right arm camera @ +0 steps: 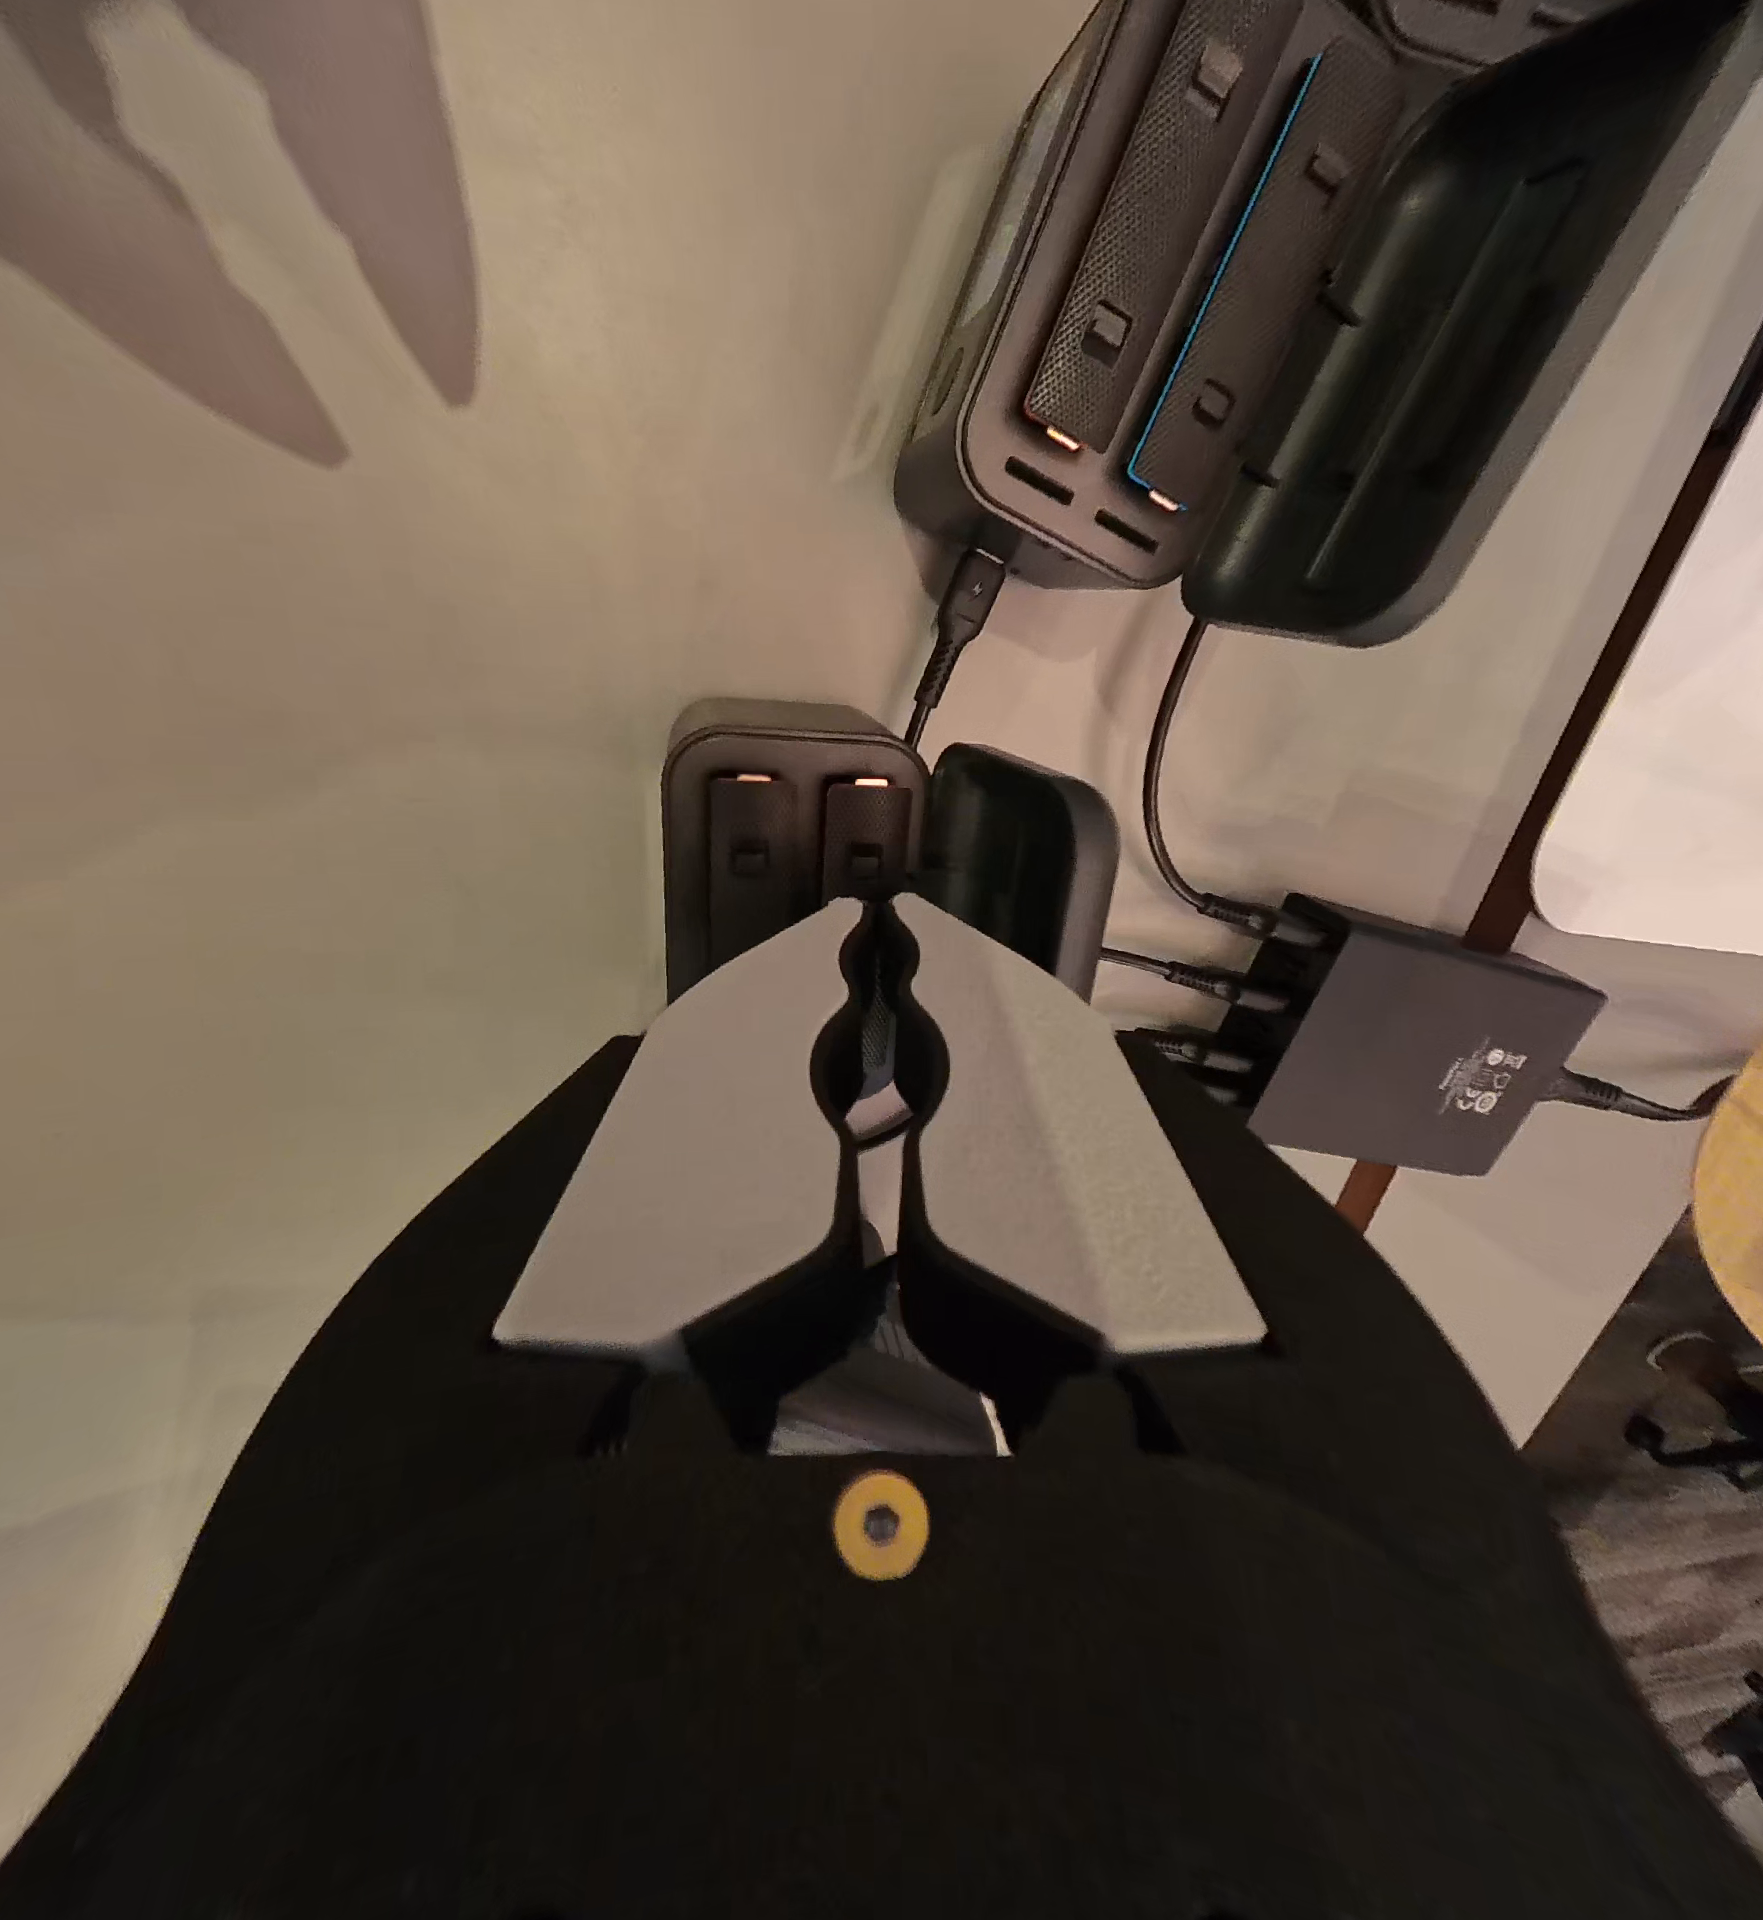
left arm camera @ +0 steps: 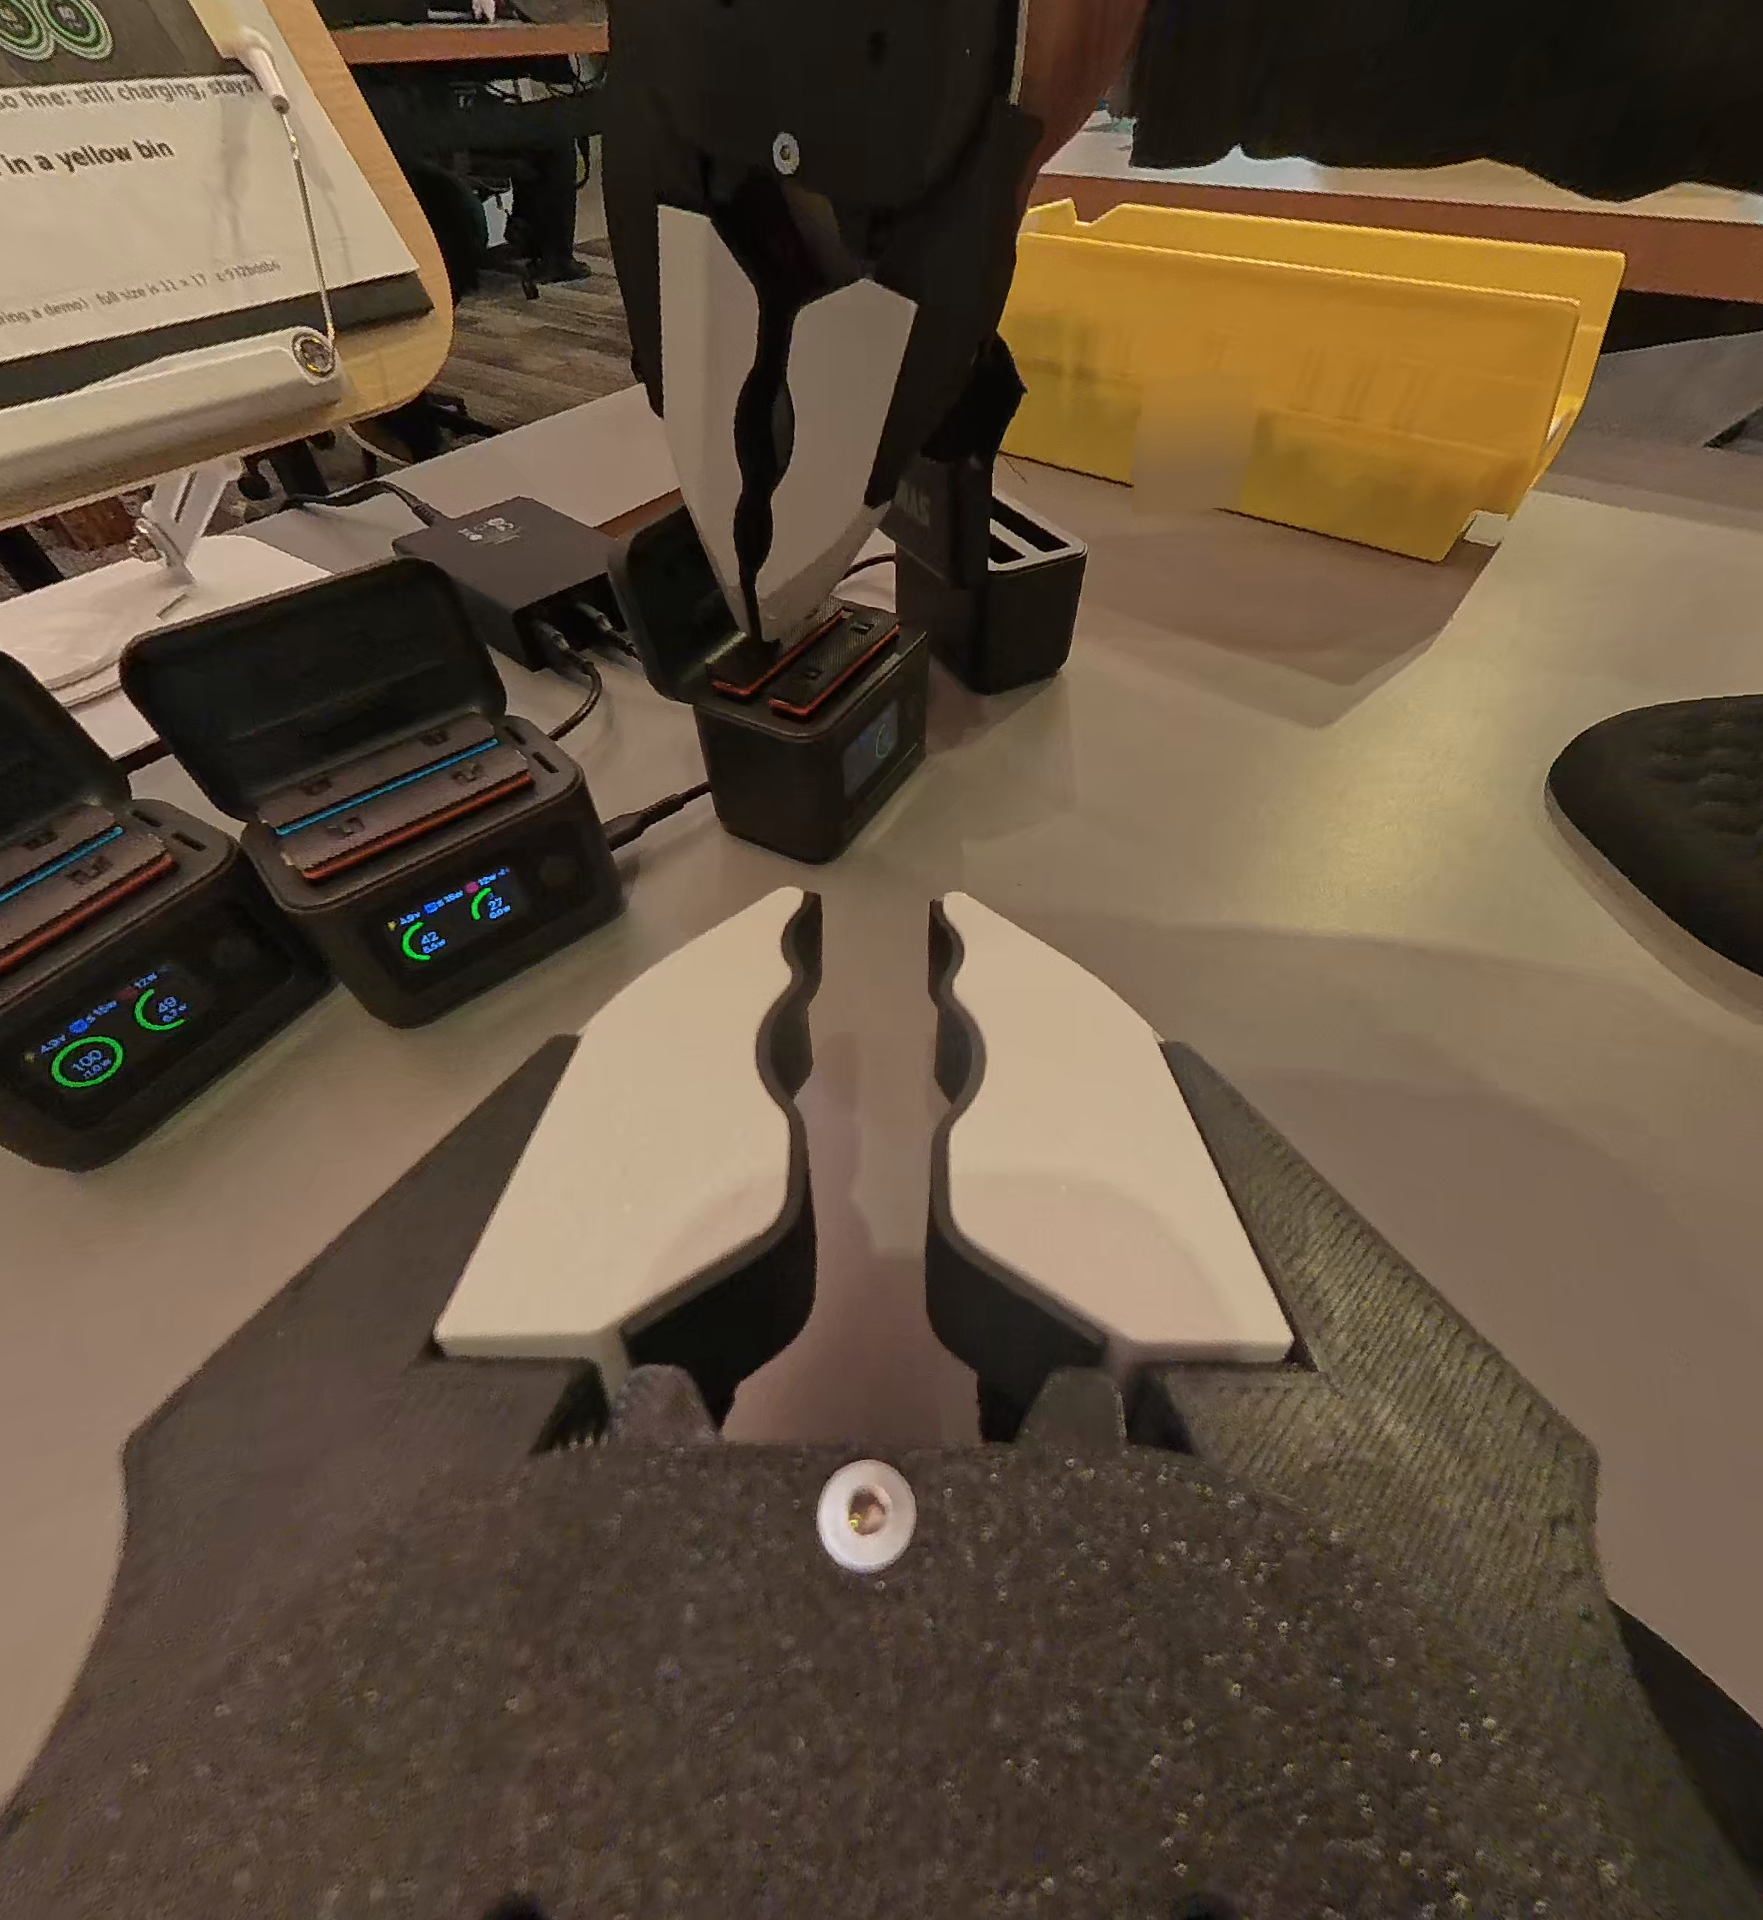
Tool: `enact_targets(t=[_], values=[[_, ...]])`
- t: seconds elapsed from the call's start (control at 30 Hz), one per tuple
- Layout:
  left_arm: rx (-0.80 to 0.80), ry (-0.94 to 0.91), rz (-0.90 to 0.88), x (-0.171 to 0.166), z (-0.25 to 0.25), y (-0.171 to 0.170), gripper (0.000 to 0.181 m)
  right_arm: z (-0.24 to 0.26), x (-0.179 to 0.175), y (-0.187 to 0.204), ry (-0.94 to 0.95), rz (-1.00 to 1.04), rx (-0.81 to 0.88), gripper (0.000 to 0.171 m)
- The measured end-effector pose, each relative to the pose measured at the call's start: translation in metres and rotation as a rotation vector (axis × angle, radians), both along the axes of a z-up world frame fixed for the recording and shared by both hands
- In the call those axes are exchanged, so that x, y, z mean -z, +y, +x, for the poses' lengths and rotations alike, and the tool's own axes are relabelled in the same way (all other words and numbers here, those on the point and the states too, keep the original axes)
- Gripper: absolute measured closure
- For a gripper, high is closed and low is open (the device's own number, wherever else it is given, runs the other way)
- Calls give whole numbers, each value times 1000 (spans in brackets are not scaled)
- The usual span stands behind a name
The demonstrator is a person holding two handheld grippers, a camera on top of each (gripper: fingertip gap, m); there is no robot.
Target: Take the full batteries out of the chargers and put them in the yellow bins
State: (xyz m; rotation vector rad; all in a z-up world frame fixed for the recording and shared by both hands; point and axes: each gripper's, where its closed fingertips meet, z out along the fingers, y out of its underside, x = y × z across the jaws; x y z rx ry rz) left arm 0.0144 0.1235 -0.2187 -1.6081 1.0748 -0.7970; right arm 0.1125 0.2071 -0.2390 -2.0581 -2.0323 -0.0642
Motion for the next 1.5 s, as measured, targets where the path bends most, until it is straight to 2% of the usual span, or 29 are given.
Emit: enact_targets(t=[0.5,0.67,0.73,0.9,1.03,1.2,1.37,1.5], values=[[-5,9,27,-2,2,-2,163,1,1,-1,-133,9,9,171],[-28,28,32,-2,-3,0,163,0,0,-2,-128,82,18,171],[-35,25,24,-3,-4,1,164,-9,-10,-5,-23,141,29,171],[-60,37,35,-6,-8,6,166,-27,-65,-20,373,372,137,171],[-113,53,81,-22,-21,11,168,-22,-85,-57,649,473,270,171],[-218,64,128,-56,-60,20,172,-10,-64,-107,868,421,420,171],[-382,160,190,-88,-139,41,172,4,-34,-128,913,421,482,171],[-284,425,99,-77,-193,54,169,10,-31,-128,964,379,506,171]])
